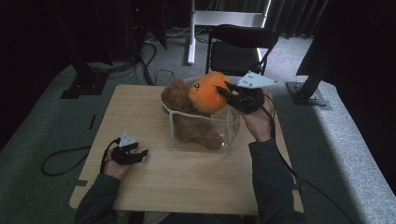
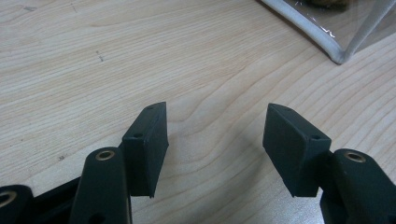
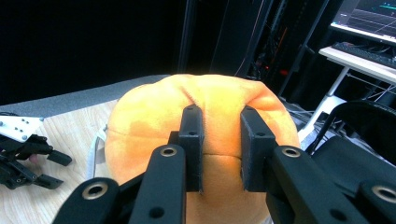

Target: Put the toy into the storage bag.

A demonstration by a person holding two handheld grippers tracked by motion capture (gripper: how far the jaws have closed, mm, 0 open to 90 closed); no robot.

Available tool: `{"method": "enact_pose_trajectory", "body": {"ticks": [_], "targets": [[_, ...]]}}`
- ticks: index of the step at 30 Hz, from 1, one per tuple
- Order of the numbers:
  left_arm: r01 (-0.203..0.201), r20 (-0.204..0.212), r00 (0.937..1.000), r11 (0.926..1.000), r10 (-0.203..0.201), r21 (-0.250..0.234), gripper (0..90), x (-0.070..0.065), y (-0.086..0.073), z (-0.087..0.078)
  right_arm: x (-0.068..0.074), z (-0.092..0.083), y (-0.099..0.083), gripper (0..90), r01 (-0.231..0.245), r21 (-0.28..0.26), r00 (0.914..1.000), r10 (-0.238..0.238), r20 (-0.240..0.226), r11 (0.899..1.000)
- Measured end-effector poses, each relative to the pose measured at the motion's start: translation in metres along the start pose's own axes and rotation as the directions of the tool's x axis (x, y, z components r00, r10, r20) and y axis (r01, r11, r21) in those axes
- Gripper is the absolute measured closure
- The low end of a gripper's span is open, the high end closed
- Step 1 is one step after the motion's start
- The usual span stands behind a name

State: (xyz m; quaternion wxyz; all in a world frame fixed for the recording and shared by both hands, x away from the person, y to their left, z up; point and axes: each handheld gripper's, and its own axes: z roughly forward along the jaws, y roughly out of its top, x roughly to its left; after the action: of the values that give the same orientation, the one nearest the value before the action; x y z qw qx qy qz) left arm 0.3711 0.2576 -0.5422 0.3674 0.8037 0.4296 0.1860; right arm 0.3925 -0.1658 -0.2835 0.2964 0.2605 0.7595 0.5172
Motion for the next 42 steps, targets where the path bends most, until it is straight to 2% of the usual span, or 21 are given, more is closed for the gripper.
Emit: {"method": "enact_pose_trajectory", "body": {"ticks": [16, 42], "targets": [[0.003, -0.001, 1.0, 1.0, -0.003, -0.001, 41.1, 0.0, 0.0, 0.0, 0.0, -0.001, -0.001, 73.9, 0.02, 0.015, 0.9997, -0.02, 0.013, 1.0], [0.005, -0.001, 1.0, 1.0, -0.005, 0.0, 41.0, 0.0, 0.0, 0.0, -0.006, 0.003, -0.024, 73.9, -0.02, 0.048, 0.9998, 0.02, 0.005, 0.999]]}}
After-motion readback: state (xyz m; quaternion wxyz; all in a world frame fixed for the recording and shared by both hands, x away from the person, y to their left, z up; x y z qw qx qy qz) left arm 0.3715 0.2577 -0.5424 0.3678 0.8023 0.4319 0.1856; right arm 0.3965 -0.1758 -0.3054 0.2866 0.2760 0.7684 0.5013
